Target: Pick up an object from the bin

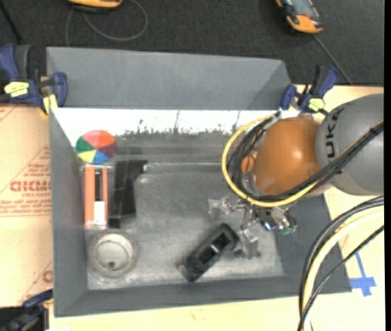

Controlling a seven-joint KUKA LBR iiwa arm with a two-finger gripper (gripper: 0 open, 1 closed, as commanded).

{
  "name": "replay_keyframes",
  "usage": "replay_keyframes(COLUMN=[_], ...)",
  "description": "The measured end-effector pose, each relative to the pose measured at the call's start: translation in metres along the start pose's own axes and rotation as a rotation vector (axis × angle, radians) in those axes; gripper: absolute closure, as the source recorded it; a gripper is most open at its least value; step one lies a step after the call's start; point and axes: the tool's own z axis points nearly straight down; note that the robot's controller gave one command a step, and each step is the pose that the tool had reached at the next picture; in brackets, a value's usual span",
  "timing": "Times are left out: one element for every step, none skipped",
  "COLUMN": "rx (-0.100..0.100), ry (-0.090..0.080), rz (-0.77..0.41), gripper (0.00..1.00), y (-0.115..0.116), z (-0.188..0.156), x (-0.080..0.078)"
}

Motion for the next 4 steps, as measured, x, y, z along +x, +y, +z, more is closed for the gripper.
replay_keyframes(rx=[-0.001,-0.001,-0.001,0.001], ry=[0.0,-0.004,-0.004,-0.012], rz=[-0.208,-0.047,-0.048,-0.064], gripper=[0.0,1.0,1.0,1.0], y=[0.024,0.053,0.053,0.042], z=[0.006,0.013,0.013,0.011], x=[0.006,0.03,0.03,0.039])
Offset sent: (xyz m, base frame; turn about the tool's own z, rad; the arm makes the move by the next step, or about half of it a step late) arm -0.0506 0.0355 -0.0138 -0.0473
